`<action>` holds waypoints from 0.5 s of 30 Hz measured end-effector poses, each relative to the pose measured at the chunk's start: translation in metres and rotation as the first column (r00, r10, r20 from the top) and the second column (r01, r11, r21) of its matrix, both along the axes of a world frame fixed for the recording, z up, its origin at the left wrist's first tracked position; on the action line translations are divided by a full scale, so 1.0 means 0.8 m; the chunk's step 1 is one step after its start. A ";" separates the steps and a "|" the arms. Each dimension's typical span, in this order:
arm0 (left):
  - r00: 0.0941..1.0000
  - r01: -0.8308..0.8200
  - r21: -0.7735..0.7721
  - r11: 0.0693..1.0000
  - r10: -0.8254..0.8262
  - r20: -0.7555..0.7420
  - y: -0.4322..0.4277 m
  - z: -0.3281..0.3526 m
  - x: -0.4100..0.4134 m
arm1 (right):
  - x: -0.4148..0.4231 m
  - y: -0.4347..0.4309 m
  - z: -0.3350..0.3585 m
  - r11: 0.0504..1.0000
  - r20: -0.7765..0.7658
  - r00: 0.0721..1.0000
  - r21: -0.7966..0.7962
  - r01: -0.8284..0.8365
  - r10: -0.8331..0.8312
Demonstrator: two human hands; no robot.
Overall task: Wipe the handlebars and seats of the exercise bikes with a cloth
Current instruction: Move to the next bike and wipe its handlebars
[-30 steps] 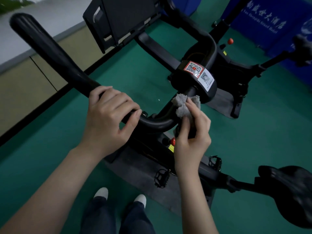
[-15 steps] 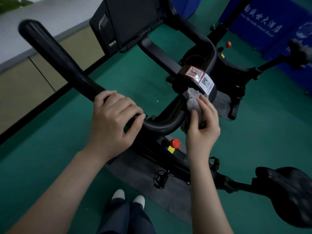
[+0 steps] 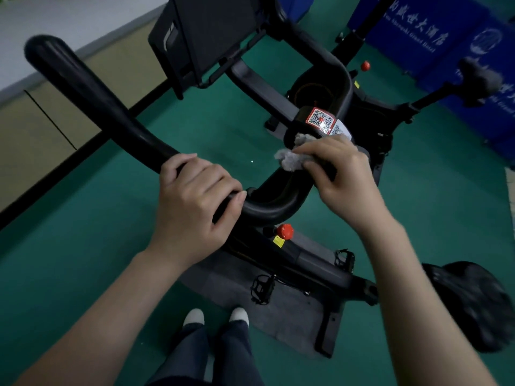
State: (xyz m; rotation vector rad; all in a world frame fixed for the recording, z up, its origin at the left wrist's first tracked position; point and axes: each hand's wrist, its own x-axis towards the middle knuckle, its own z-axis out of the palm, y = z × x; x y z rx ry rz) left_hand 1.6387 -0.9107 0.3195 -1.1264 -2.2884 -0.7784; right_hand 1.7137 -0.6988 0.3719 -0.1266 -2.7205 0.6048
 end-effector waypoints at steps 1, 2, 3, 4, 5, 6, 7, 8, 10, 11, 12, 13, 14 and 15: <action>1.000 -0.003 -0.001 1.000 0.003 0.001 0.000 0.000 0.000 | -0.001 0.002 0.006 0.997 0.042 0.996 0.005 -0.079 0.078; 1.000 -0.005 -0.001 1.000 0.005 0.002 0.000 0.000 0.001 | -0.002 0.003 0.011 0.987 0.090 0.983 -0.004 -0.160 0.160; 1.000 -0.009 0.000 1.000 0.009 0.004 0.000 0.000 0.001 | -0.003 0.003 0.016 0.972 0.142 0.961 -0.019 -0.236 0.236; 1.000 -0.013 0.003 1.000 0.013 0.008 0.001 0.000 0.001 | -0.005 0.004 0.019 0.954 0.195 0.934 -0.024 -0.300 0.299; 1.000 -0.019 0.006 1.000 0.019 0.013 0.001 0.001 0.002 | -0.010 0.006 0.022 0.936 0.242 0.907 -0.014 -0.352 0.345; 1.000 -0.027 0.008 1.000 0.026 0.017 0.001 0.001 0.002 | -0.015 0.008 0.025 0.919 0.276 0.885 0.009 -0.394 0.376; 0.999 -0.034 0.009 0.999 0.034 0.021 0.002 0.001 0.003 | -0.022 0.011 0.027 0.905 0.295 0.869 0.032 -0.424 0.397; 0.999 -0.039 0.012 0.999 0.038 0.025 0.003 0.002 0.004 | -0.029 0.013 0.029 0.897 0.306 0.861 0.041 -0.439 0.407; 0.998 -0.044 0.023 0.999 0.043 0.040 0.004 0.002 0.005 | -0.040 0.017 0.032 0.899 0.330 0.849 0.002 -0.438 0.413; 0.998 -0.049 0.028 0.998 0.047 0.047 0.004 0.002 0.006 | -0.044 0.019 0.032 0.902 0.343 0.845 -0.017 -0.431 0.410; 0.997 -0.055 0.031 0.998 0.053 0.052 0.004 0.002 0.007 | -0.047 0.021 0.032 0.905 0.356 0.843 -0.017 -0.424 0.402; 0.997 -0.061 0.032 0.998 0.059 0.058 0.004 0.003 0.008 | -0.049 0.022 0.032 0.906 0.370 0.841 -0.008 -0.422 0.395; 0.996 -0.066 0.032 0.997 0.064 0.062 0.005 0.003 0.009 | -0.051 0.024 0.032 0.903 0.381 0.835 -0.002 -0.429 0.397; 0.996 -0.069 0.033 0.997 0.066 0.066 0.005 0.003 0.010 | -0.053 0.025 0.034 0.895 0.388 0.824 -0.003 -0.446 0.412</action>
